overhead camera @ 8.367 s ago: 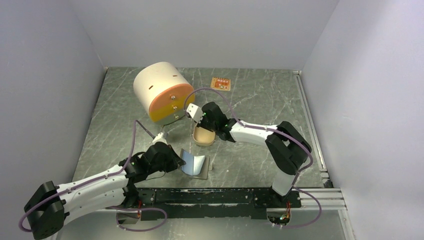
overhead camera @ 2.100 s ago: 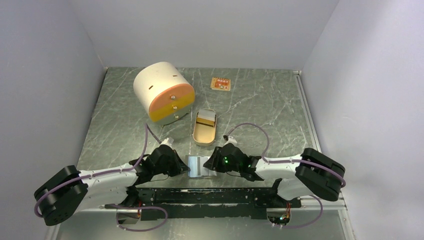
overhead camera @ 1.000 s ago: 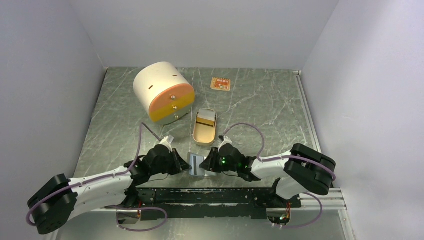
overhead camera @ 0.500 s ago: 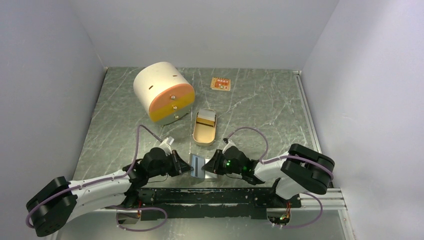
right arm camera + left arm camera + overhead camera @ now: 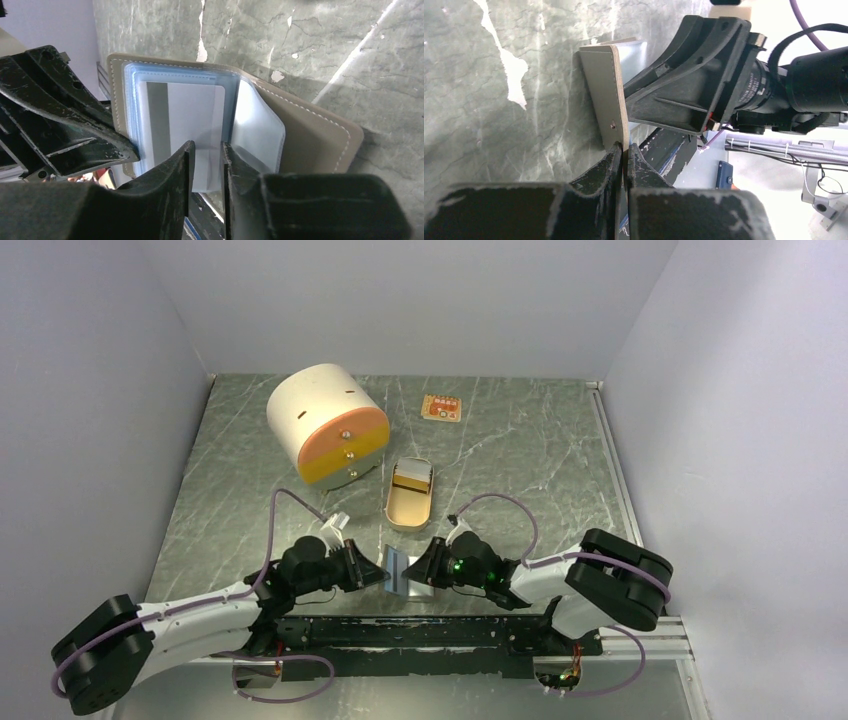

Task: Put the credit cards into the card holder
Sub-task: Turn over the card slot in the card holder.

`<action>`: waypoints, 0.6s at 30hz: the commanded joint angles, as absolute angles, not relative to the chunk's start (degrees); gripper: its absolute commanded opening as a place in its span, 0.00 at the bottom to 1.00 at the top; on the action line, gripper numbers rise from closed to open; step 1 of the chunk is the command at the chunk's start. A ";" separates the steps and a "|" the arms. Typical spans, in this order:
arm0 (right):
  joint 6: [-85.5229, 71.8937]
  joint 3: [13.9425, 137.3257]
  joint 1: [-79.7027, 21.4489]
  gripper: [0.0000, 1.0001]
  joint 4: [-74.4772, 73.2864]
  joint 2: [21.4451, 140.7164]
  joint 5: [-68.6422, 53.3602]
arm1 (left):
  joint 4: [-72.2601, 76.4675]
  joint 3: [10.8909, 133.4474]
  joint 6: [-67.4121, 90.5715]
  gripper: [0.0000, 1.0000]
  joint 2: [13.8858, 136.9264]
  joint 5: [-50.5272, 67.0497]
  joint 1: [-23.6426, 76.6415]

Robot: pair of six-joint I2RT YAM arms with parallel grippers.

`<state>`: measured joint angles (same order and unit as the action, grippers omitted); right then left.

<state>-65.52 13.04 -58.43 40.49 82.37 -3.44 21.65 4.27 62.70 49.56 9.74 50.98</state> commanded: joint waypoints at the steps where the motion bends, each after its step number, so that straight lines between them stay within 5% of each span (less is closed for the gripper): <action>1: -65.48 12.53 -58.15 0.26 41.69 82.86 -3.52 | 30.30 3.80 61.09 0.09 49.01 12.94 50.80; 18: -66.85 11.40 -57.47 0.25 44.95 84.89 -5.00 | 34.35 3.64 60.56 0.09 52.09 14.68 50.80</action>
<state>-66.08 12.45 -57.80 42.74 84.29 -4.47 28.58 2.92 61.28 51.27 12.36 50.98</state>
